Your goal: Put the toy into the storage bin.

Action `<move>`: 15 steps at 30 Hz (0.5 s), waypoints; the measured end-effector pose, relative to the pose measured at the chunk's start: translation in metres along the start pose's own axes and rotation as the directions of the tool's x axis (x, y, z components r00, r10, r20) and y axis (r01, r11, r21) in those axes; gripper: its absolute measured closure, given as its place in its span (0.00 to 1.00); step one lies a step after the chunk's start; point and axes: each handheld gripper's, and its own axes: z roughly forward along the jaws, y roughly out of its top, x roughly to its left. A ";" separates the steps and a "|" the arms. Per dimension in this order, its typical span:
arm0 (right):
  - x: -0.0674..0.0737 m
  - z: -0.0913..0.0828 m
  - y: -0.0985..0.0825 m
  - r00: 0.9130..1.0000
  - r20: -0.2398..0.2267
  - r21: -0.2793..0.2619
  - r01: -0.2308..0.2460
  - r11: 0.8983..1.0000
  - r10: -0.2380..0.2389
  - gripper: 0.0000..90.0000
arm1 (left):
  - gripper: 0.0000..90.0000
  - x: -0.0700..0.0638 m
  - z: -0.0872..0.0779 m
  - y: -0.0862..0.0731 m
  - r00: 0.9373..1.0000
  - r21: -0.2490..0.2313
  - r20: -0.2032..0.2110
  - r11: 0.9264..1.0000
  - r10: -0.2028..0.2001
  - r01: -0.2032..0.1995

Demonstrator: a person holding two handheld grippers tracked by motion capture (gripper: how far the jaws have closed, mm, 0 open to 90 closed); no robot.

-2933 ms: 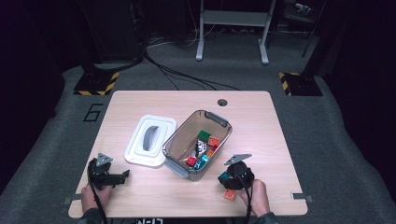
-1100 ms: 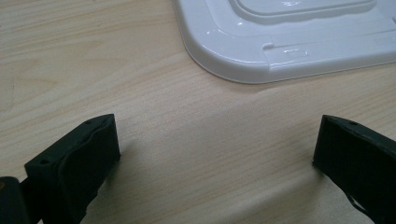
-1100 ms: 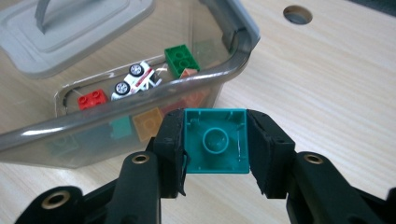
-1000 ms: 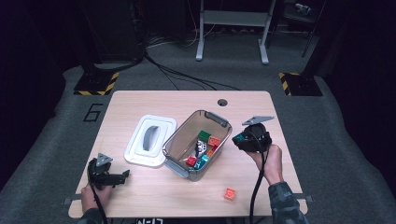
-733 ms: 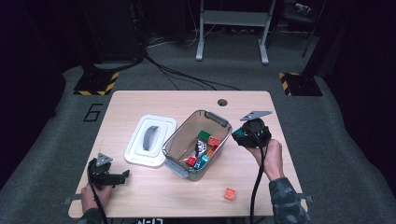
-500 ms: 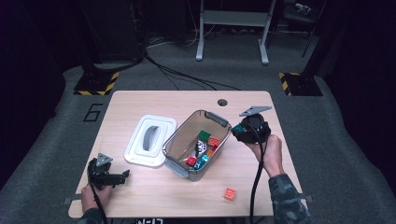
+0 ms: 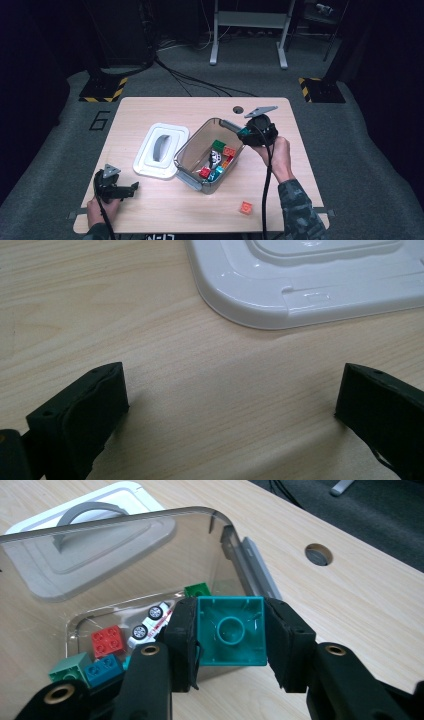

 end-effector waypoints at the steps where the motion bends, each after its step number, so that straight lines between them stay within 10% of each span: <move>1: 0.002 0.003 0.001 1.000 -0.007 0.001 -0.001 1.000 0.001 0.66 | 0.00 0.000 0.000 0.000 1.000 0.000 0.000 1.000 0.000 0.000; 15: 0.016 0.041 0.013 0.997 -0.073 0.087 0.014 0.996 -0.007 0.65 | 0.00 0.000 0.000 0.000 1.000 0.000 0.000 1.000 0.000 0.000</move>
